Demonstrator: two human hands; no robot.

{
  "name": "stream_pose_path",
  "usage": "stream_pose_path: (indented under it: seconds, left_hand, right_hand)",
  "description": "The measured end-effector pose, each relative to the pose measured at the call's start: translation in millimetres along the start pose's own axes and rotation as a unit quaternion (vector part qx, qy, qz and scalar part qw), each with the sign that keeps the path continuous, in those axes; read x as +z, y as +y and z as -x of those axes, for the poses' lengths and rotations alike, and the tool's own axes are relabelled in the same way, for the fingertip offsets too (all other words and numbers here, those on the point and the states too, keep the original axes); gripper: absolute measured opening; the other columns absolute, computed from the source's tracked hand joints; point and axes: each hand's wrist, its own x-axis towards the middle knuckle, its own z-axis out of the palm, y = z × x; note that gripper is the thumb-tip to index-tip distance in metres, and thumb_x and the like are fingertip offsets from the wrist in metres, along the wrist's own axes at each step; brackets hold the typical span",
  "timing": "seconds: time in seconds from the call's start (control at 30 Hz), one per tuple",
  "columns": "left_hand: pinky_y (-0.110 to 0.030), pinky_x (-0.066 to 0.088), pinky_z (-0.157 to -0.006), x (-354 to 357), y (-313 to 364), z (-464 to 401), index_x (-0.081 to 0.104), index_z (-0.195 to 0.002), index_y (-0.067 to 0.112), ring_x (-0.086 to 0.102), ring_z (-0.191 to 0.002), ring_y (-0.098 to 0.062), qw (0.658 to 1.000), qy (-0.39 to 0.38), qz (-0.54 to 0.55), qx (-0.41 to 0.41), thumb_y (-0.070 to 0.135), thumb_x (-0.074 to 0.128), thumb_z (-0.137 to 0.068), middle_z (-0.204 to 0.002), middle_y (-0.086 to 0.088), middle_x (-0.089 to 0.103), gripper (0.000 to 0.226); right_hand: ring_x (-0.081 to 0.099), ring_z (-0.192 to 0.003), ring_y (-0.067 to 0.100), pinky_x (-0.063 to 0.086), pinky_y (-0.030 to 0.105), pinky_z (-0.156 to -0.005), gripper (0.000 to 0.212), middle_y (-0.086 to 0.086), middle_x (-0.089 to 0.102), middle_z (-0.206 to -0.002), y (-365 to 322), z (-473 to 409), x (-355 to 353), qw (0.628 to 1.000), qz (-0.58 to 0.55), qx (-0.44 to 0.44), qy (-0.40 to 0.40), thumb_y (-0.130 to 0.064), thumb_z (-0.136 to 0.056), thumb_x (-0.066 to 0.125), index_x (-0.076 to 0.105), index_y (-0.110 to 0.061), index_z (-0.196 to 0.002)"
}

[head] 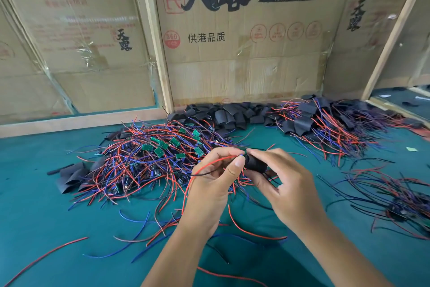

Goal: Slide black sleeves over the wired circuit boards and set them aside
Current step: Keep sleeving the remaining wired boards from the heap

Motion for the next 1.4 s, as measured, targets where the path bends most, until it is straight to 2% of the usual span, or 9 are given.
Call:
stream_pose_path:
  seconds: [0.07, 0.27, 0.43, 0.6, 0.73, 0.9, 1.07, 1.27, 1.4]
  left_hand:
    - [-0.017, 0.049, -0.077, -1, 0, 1, 0.073, -0.095, 0.014, 0.066, -0.087, -0.009, 1.0, -0.013, -0.014, 0.002, 0.017, 0.072, -0.087, -0.094, -0.004, 0.073, 0.01]
    - [-0.014, 0.047, -0.074, -1, 0, 1, 0.073, -0.098, 0.008, 0.064, -0.08, -0.004, 0.997, -0.019, -0.079, 0.014, 0.023, 0.063, -0.093, -0.089, 0.003, 0.073, 0.019]
    - [-0.017, 0.048, -0.073, -1, -1, 1, 0.071, -0.097, 0.006, 0.063, -0.079, -0.011, 0.998, -0.002, -0.062, -0.002, 0.02, 0.069, -0.089, -0.09, -0.006, 0.072, 0.016]
    - [-0.019, 0.05, -0.073, 0, -1, 1, 0.07, -0.098, 0.009, 0.062, -0.08, -0.012, 0.999, 0.004, -0.048, -0.011, 0.019, 0.074, -0.086, -0.089, -0.006, 0.071, 0.015]
    - [-0.018, 0.048, -0.069, -1, 0, 0, 0.066, -0.091, 0.009, 0.056, -0.072, -0.01, 0.998, 0.005, -0.066, 0.0, 0.02, 0.074, -0.086, -0.081, -0.001, 0.065, 0.014]
    - [-0.018, 0.046, -0.069, 0, 3, 2, 0.068, -0.088, 0.014, 0.055, -0.073, -0.009, 0.996, -0.014, -0.087, 0.008, 0.018, 0.068, -0.091, -0.08, 0.002, 0.064, 0.005]
    - [-0.014, 0.046, -0.069, -1, 9, 2, 0.072, -0.088, 0.013, 0.06, -0.075, -0.006, 0.988, -0.021, -0.153, 0.021, 0.02, 0.059, -0.098, -0.083, 0.004, 0.071, 0.018]
    - [-0.01, 0.044, -0.069, 5, 15, 3, 0.076, -0.086, 0.03, 0.064, -0.08, -0.001, 0.981, -0.046, -0.189, 0.025, 0.022, 0.052, -0.099, -0.086, 0.009, 0.074, 0.028]
    - [-0.011, 0.044, -0.07, 3, 13, 3, 0.076, -0.093, 0.026, 0.064, -0.082, -0.003, 0.979, -0.045, -0.197, 0.024, 0.024, 0.049, -0.1, -0.09, 0.007, 0.075, 0.028]
  right_hand:
    - [0.06, -0.088, 0.009, 0.048, 0.02, -0.078, 0.04, 0.001, 0.066, -0.101, 3, 0, -1, 1.0, 0.018, -0.005, -0.001, -0.01, -0.082, 0.081, 0.069, -0.007, -0.121]
    - [0.058, -0.086, 0.006, 0.046, 0.014, -0.078, 0.039, 0.001, 0.065, -0.1, 4, -1, -2, 1.0, 0.017, -0.012, 0.006, -0.021, -0.084, 0.074, 0.07, -0.007, -0.12]
    - [0.059, -0.085, 0.01, 0.047, 0.015, -0.078, 0.038, 0.001, 0.065, -0.102, 6, 1, -2, 1.0, 0.011, -0.016, -0.008, -0.02, -0.087, 0.073, 0.069, -0.008, -0.122]
    - [0.061, -0.084, 0.012, 0.048, 0.019, -0.077, 0.039, 0.0, 0.065, -0.103, 5, 0, -1, 1.0, 0.004, -0.014, -0.01, -0.025, -0.088, 0.069, 0.068, -0.008, -0.123]
    - [0.061, -0.087, 0.011, 0.048, 0.019, -0.078, 0.041, 0.001, 0.065, -0.103, 3, 0, -1, 1.0, 0.007, -0.013, -0.011, -0.033, -0.09, 0.064, 0.069, -0.007, -0.122]
    - [0.064, -0.086, 0.016, 0.049, 0.024, -0.078, 0.041, 0.002, 0.066, -0.103, 3, -1, -2, 1.0, 0.002, -0.011, -0.017, -0.031, -0.089, 0.066, 0.069, -0.006, -0.122]
    - [0.063, -0.091, 0.012, 0.049, 0.022, -0.083, 0.04, 0.003, 0.066, -0.103, 6, 0, -2, 1.0, 0.0, -0.016, -0.019, -0.024, -0.087, 0.07, 0.068, -0.005, -0.122]
    - [0.061, -0.087, 0.011, 0.05, 0.028, -0.076, 0.041, 0.001, 0.066, -0.103, 11, 2, 0, 0.999, 0.0, -0.02, -0.026, -0.012, -0.084, 0.078, 0.068, -0.007, -0.124]
    - [0.062, -0.087, 0.004, 0.05, 0.019, -0.078, 0.035, -0.009, 0.067, -0.101, 8, 3, 0, 1.0, -0.012, -0.002, -0.011, -0.027, -0.088, 0.072, 0.065, -0.015, -0.12]
